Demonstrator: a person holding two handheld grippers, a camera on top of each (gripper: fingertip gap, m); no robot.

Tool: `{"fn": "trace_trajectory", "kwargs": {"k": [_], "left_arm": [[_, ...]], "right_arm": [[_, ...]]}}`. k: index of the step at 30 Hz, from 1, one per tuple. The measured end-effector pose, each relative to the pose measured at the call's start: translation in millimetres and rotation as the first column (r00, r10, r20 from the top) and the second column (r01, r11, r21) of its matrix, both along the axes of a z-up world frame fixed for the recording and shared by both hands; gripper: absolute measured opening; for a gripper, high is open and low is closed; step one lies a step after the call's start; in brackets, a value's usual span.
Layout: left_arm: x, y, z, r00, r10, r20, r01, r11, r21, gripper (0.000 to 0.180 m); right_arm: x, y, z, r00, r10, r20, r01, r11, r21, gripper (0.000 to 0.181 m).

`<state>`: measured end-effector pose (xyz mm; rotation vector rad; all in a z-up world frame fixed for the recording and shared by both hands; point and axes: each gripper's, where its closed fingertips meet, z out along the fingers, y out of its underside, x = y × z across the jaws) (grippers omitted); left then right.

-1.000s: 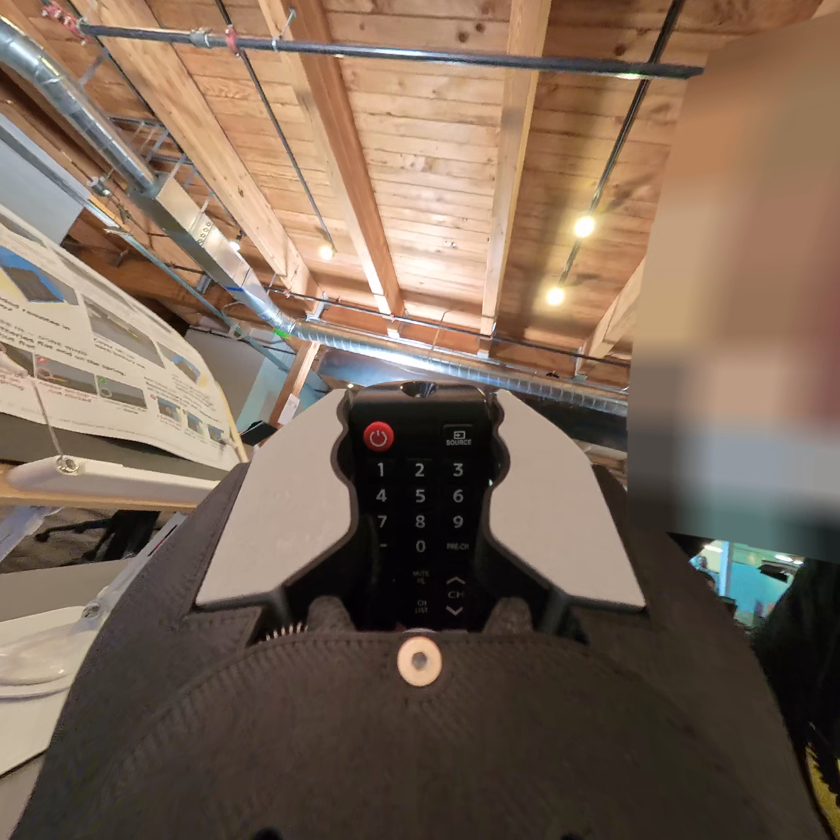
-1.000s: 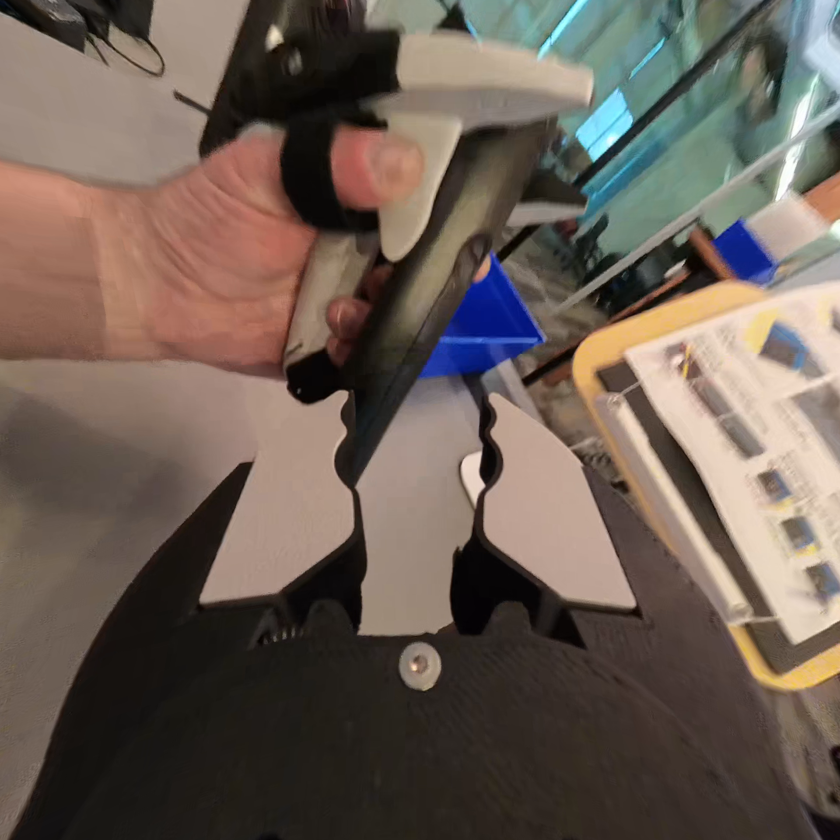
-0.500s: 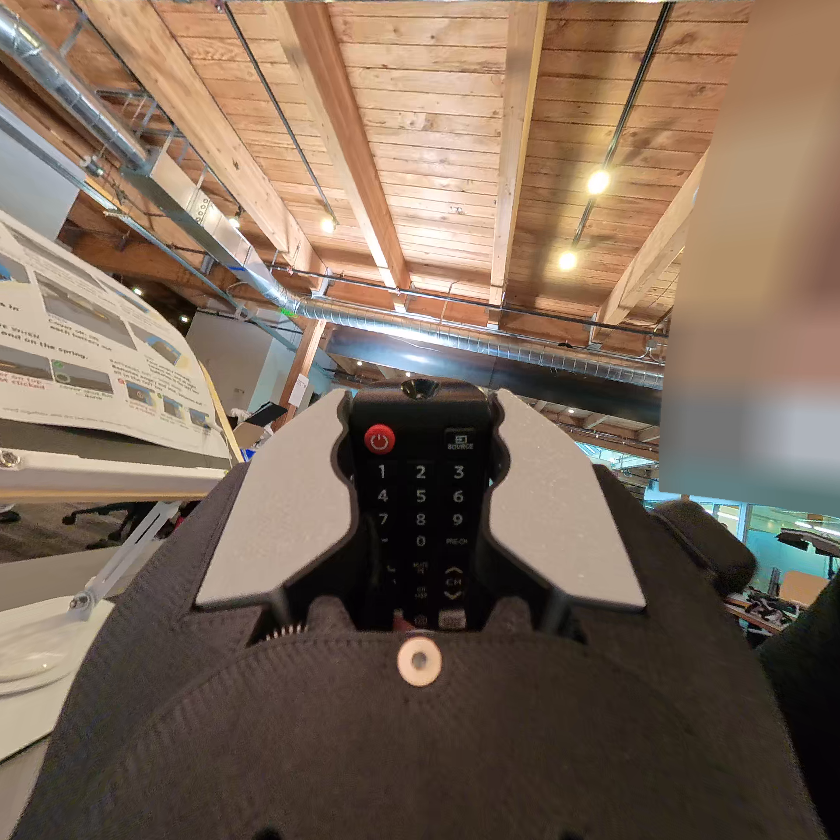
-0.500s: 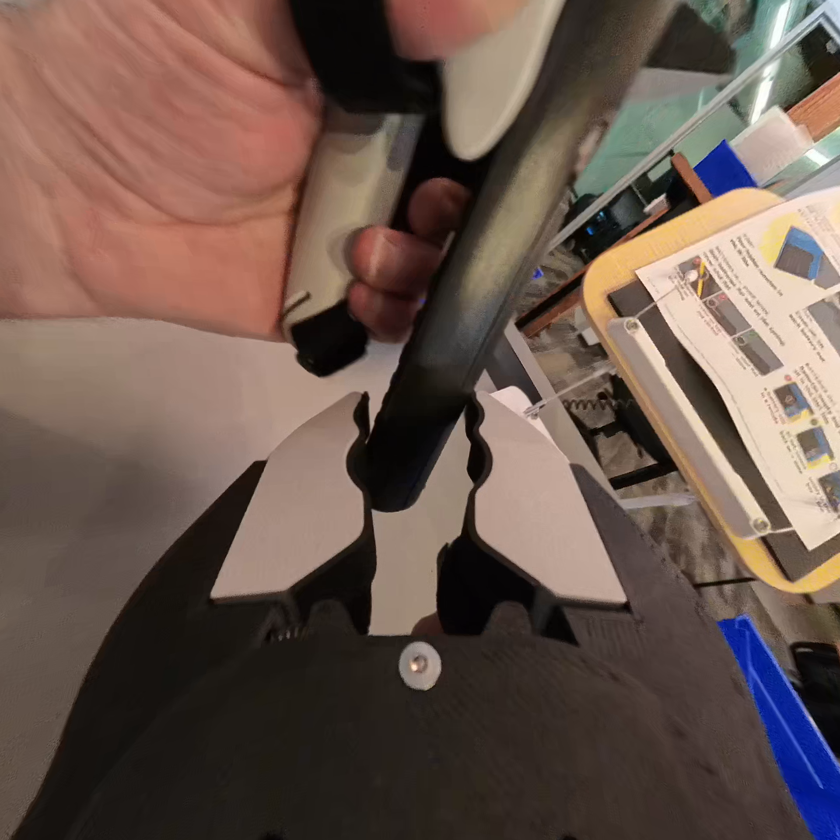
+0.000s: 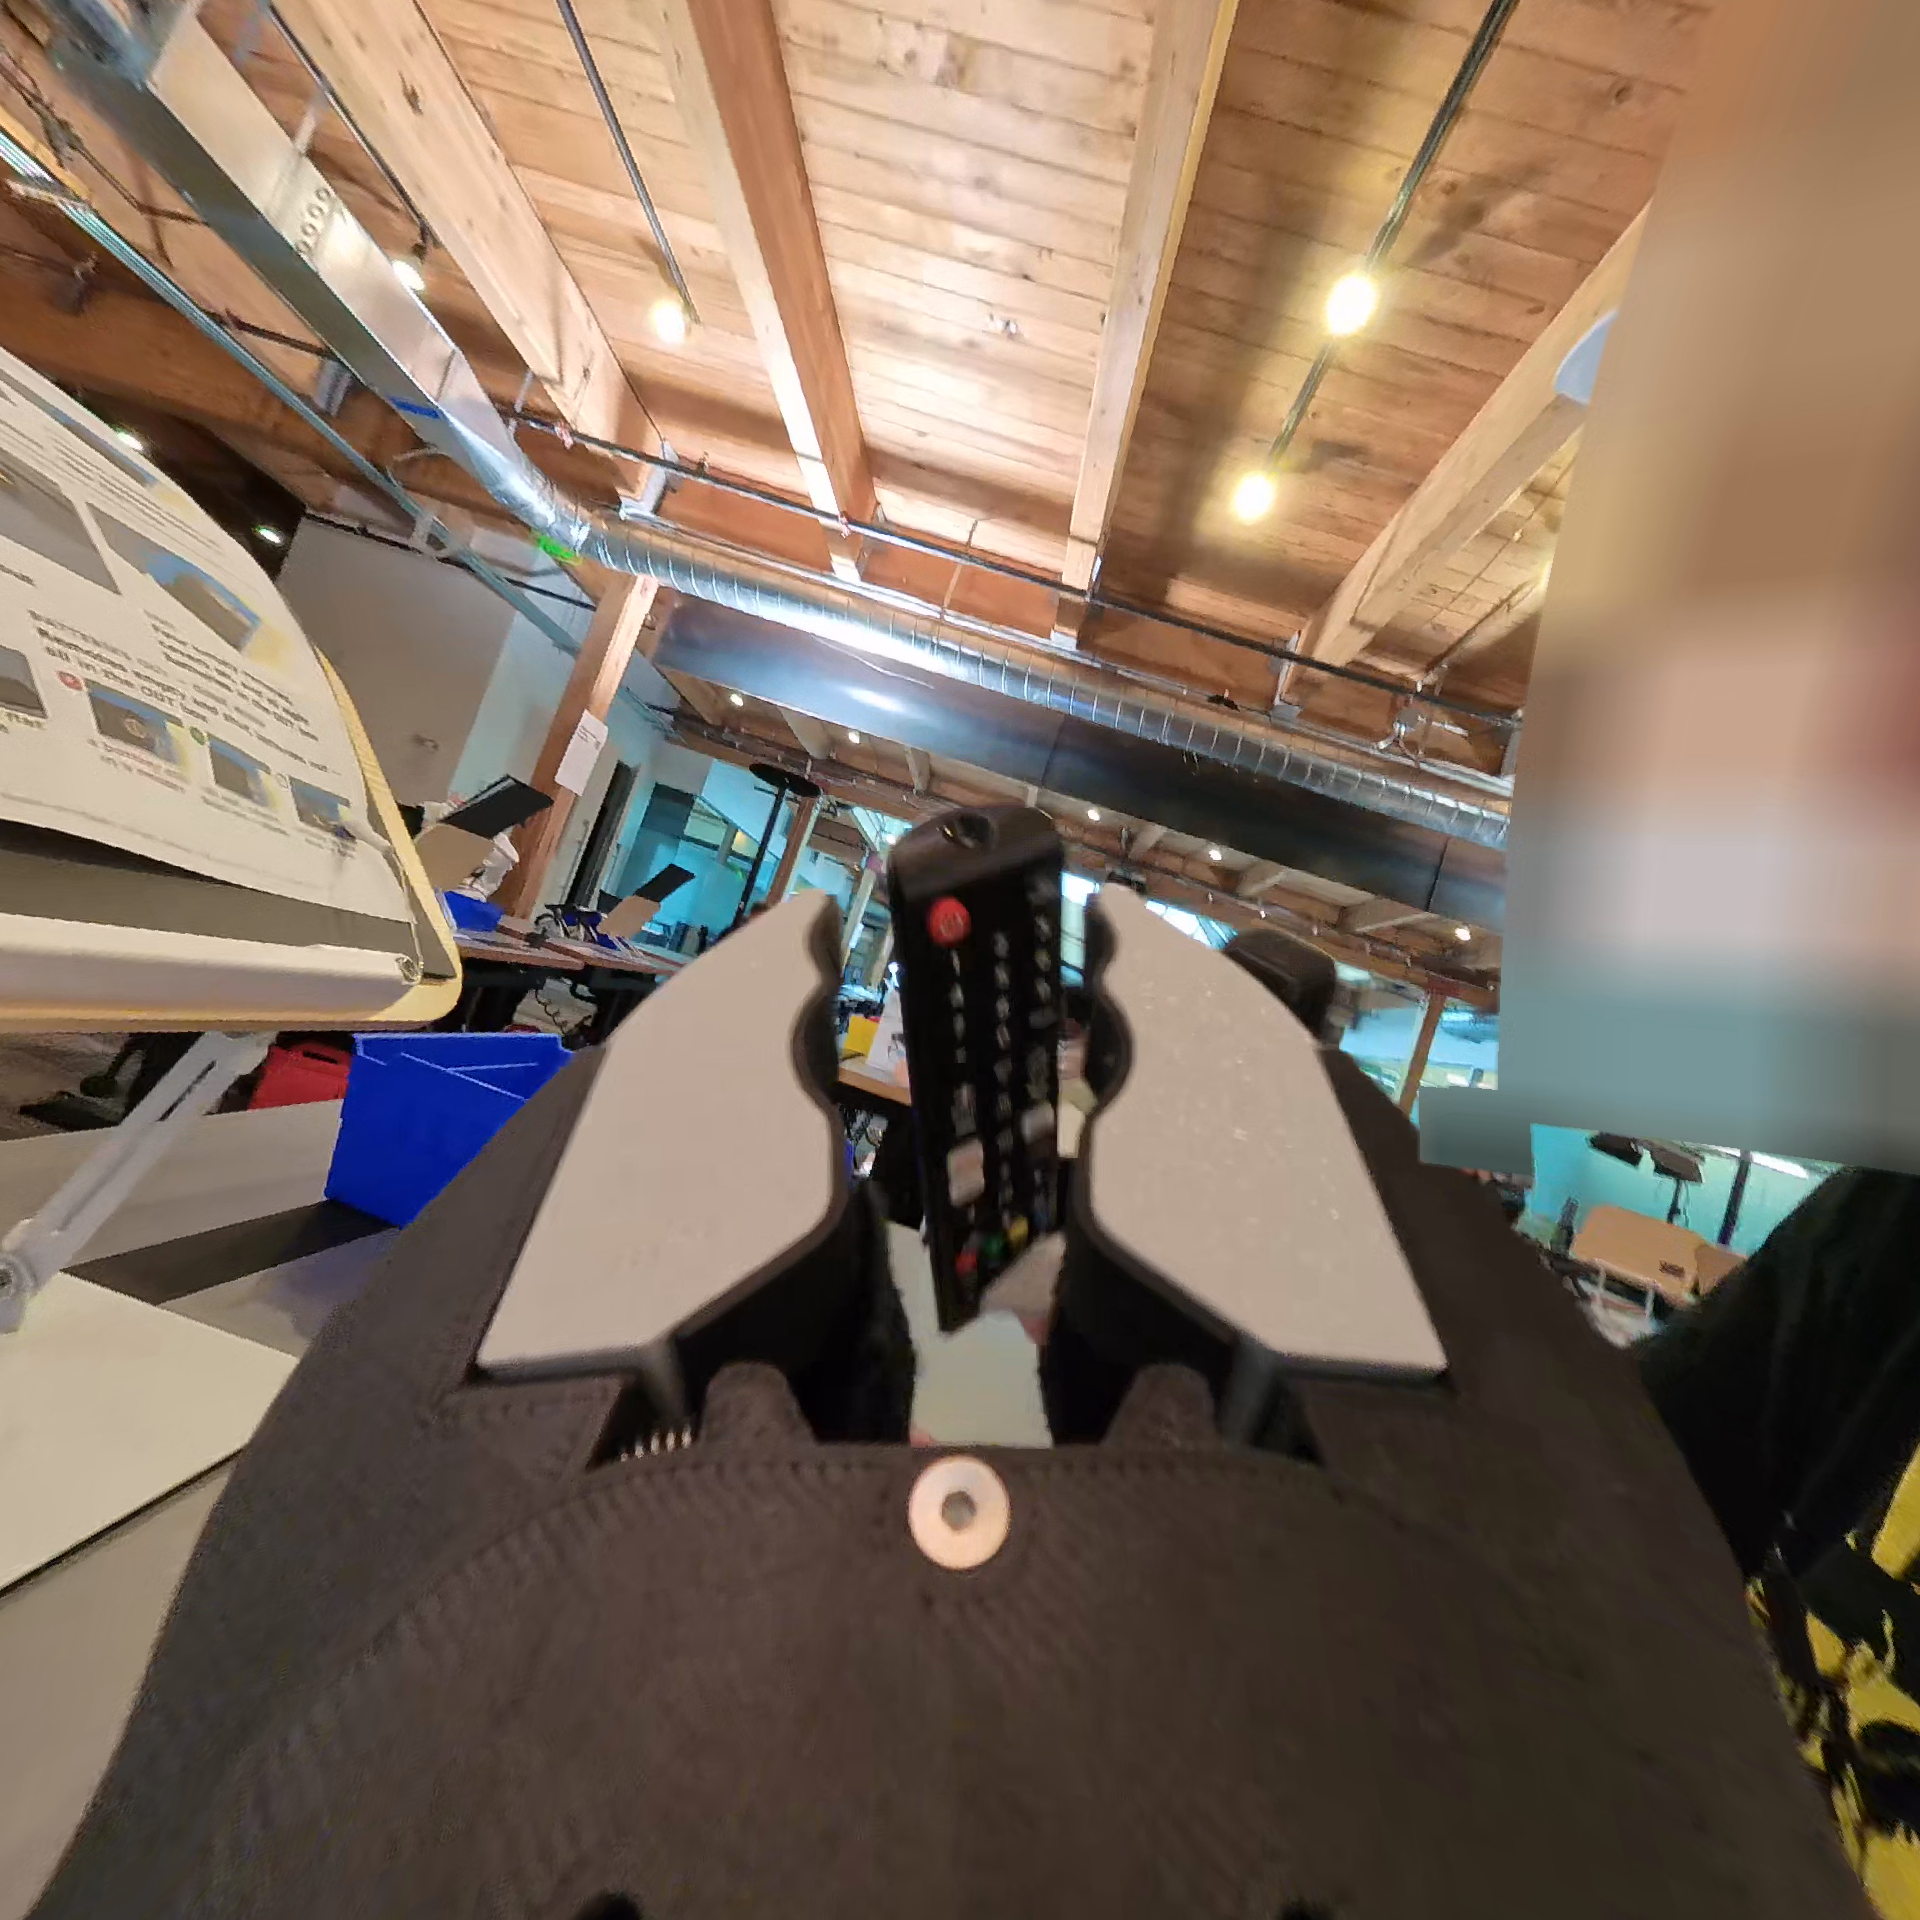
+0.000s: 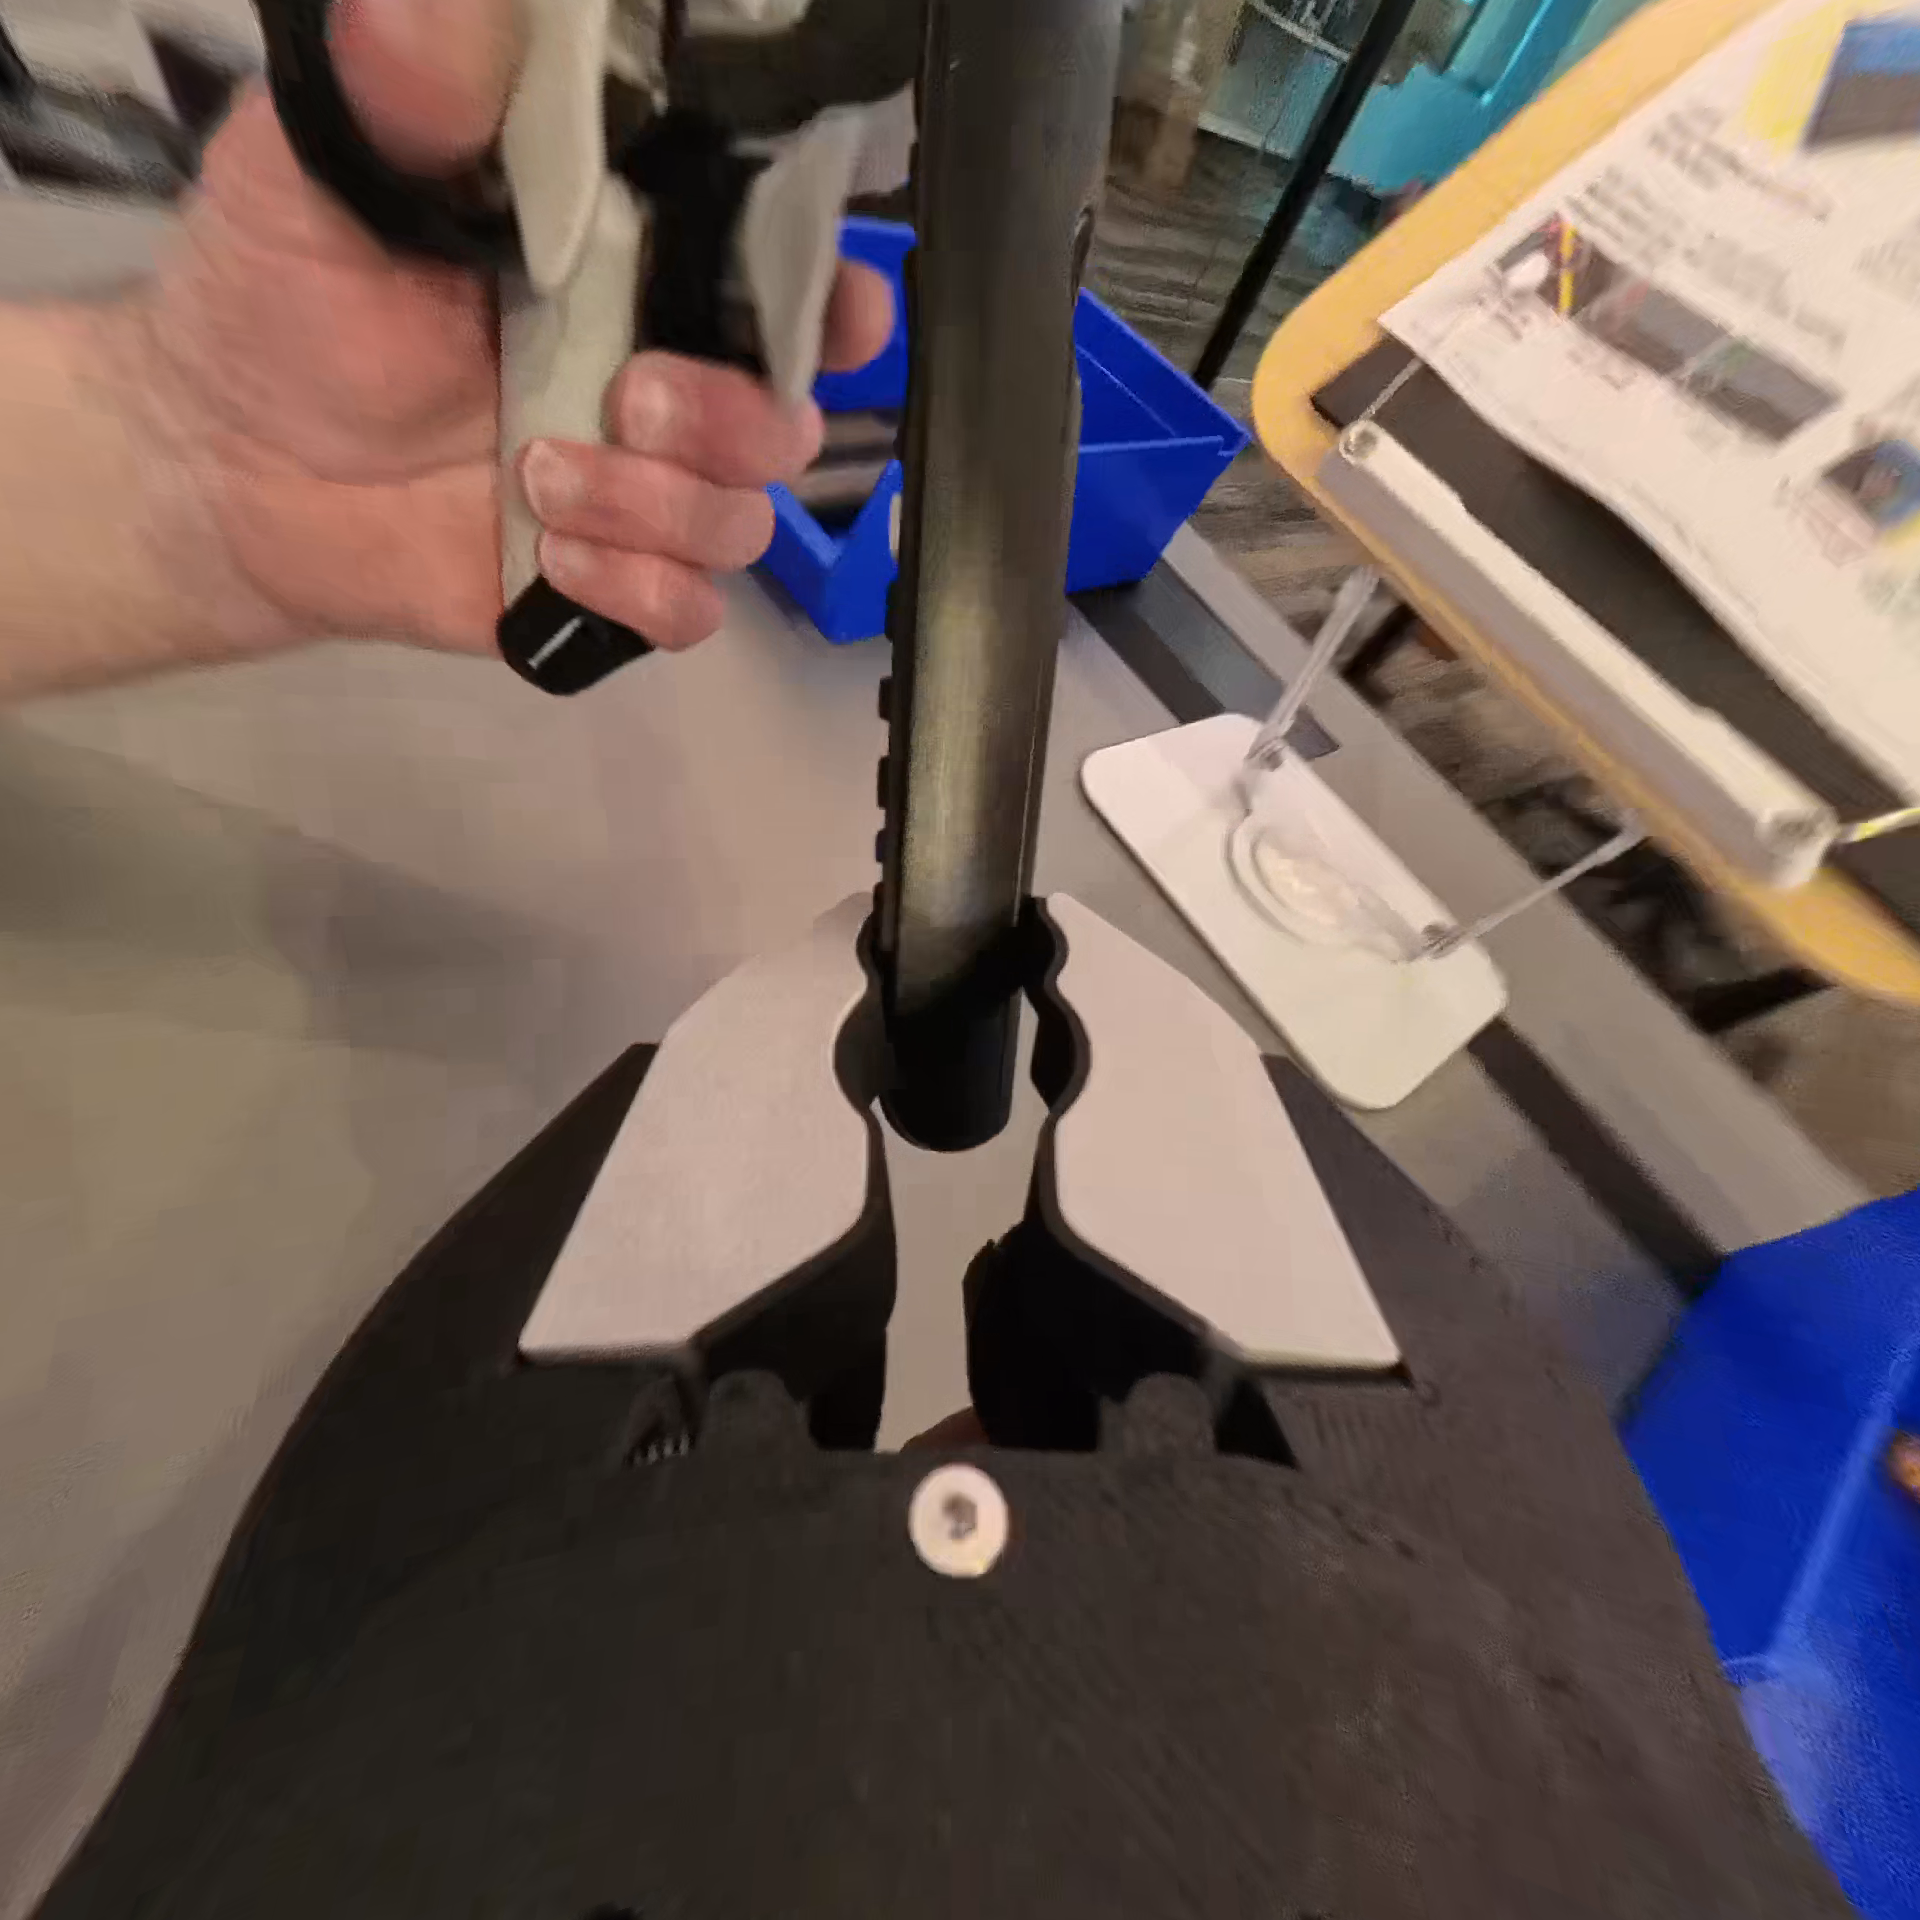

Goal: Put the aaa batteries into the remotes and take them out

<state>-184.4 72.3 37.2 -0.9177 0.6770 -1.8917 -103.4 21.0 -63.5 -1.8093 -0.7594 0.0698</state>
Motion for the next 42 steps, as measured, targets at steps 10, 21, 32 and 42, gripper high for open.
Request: {"fn": "trace_trajectory", "kwargs": {"k": [10,21,32,42], "left_arm": [[4.3,43.5,-59.0,0.904,0.282,-0.322,-0.151,0.914,0.376,0.011],[32.3,56.1,-102.4,0.805,0.400,-0.438,-0.076,0.802,0.592,0.028],[29.2,68.9,-76.0,0.829,0.415,-0.375,-0.104,0.774,0.625,0.028],[31.1,60.2,-73.1,0.834,0.402,-0.377,-0.080,0.764,0.640,0.028]], "right_arm": [[232.8,9.9,2.8,0.891,-0.401,-0.211,0.285,0.858,-0.426,0.023],[340.7,22.7,-92.2,0.718,-0.680,-0.148,0.330,0.521,-0.787,0.023],[377.2,9.3,-125.6,0.700,-0.664,0.262,0.595,0.341,-0.728,0.024],[375.2,9.8,-138.1,0.617,-0.410,0.671,0.786,0.336,-0.518,0.042]]}}
